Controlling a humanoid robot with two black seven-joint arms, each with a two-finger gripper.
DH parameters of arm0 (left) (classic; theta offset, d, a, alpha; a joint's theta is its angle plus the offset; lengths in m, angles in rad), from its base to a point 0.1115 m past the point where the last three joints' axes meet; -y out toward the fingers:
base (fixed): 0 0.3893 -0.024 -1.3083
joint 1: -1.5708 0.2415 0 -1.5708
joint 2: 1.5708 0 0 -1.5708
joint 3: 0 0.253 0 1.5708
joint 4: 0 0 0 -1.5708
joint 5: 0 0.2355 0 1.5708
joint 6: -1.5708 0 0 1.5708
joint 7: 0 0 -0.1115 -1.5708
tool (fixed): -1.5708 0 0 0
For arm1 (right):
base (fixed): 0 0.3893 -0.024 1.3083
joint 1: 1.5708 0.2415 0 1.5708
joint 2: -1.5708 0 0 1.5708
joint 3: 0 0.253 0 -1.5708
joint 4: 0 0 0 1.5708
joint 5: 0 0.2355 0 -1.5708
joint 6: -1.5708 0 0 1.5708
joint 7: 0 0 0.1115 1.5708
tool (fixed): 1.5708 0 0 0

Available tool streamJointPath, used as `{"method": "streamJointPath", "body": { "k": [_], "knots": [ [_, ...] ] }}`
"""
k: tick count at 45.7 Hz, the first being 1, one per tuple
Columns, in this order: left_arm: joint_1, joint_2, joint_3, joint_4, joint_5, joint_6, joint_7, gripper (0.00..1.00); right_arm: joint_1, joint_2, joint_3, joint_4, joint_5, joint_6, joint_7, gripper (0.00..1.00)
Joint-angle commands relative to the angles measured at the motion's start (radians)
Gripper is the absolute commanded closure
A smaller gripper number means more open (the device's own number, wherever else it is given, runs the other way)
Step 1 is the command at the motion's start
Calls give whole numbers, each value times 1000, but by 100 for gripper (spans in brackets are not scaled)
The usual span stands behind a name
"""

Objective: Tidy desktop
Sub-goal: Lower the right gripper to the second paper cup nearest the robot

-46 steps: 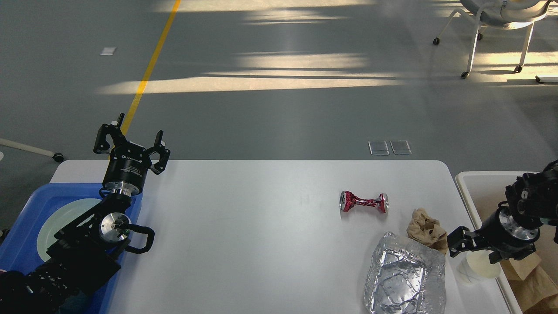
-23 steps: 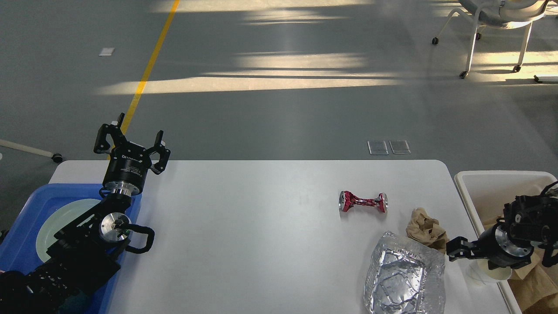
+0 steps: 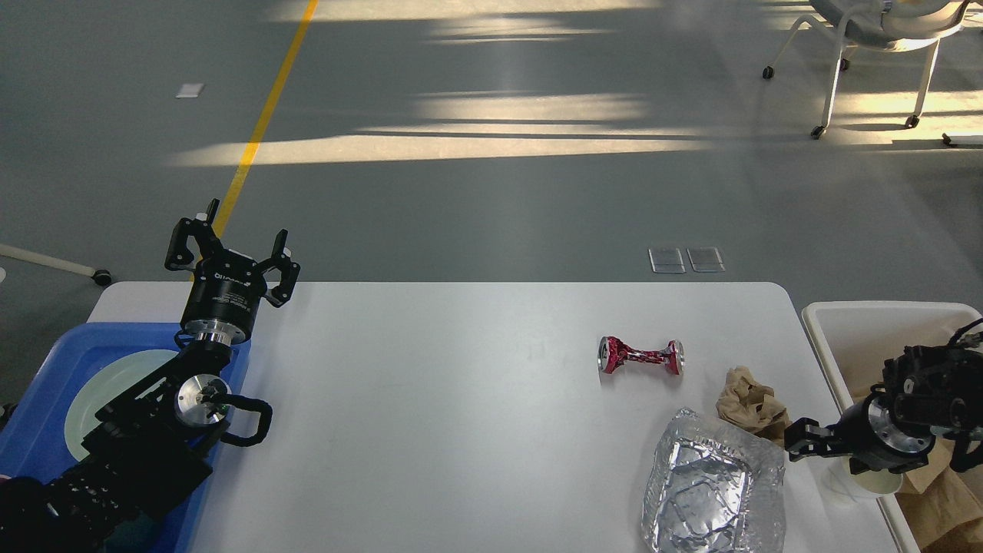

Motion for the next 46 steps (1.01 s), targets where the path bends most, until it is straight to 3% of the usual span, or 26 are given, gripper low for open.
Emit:
{"method": "streamJointPath", "body": {
  "k": [1,15,32,46],
  "knots": [
    [1,0,0,0,0,0,0,4,1,-6,0,-1,0,8,1,100],
    [-1,0,0,0,0,0,0,4,12,-17,-3,0,2,22,3,100],
    [1,0,0,0,0,0,0,4,179,-98,-22,36,-2,140,7,100],
    [1,0,0,0,0,0,0,4,703,-199,-5,63,-2,479,20,100]
  ]
}}
